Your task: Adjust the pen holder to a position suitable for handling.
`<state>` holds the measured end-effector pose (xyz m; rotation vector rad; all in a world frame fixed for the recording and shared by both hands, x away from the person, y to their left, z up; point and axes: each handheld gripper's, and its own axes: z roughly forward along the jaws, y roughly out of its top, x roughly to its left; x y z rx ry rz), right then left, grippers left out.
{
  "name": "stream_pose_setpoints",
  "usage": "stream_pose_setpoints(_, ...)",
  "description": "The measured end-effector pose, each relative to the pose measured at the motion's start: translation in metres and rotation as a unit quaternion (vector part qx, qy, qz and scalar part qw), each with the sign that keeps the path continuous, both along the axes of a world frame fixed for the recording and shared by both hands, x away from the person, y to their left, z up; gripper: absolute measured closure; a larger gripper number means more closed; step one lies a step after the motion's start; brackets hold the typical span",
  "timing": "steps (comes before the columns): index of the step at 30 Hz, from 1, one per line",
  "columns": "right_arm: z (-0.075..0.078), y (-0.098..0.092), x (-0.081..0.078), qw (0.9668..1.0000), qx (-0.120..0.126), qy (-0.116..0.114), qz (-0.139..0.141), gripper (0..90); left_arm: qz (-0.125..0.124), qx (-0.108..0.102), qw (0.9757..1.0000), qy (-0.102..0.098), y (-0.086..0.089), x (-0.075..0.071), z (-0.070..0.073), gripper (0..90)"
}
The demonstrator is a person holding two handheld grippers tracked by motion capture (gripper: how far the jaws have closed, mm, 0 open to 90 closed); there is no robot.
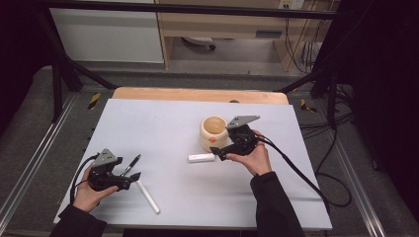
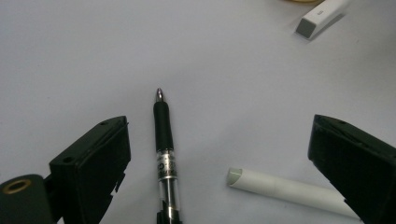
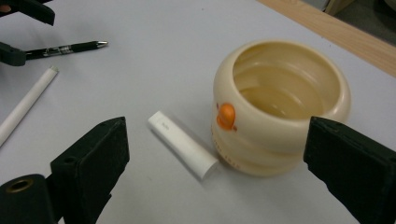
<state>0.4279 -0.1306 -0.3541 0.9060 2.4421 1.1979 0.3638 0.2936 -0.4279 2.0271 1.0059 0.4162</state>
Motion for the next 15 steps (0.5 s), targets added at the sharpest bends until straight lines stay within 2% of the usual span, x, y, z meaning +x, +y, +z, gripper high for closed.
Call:
stream_pose_setpoints(2, -0.01, -0.014, -0.011, 0.9998, 0.013, 0.005, -0.012, 5.3, 0.002, 0.002, 1.0, 0.0, -0.003, -0.001, 0.002, 6.0)
stream_pose_setpoints(7, -0.028, -0.037, -0.025, 0.9987, 0.027, 0.017, -0.039, 5.1, 0.004, 0.007, 1.0, 0.002, -0.009, -0.001, 0.007, 9.2)
stream_pose_setpoints(12, -0.043, -0.055, -0.034, 0.9977, 0.033, 0.021, -0.056, 4.9, -0.003, 0.009, 1.0, 0.004, -0.022, -0.002, 0.013, 15.7)
stream_pose_setpoints(13, -0.051, -0.065, -0.04, 0.9969, 0.036, 0.026, -0.065, 4.8, -0.01, 0.011, 0.9999, 0.007, -0.028, -0.001, 0.016, 20.2)
stream_pose_setpoints(15, -0.057, -0.072, -0.044, 0.996, 0.039, 0.033, -0.073, 4.6, -0.012, 0.012, 0.9998, 0.01, -0.031, -0.001, 0.017, 24.0)
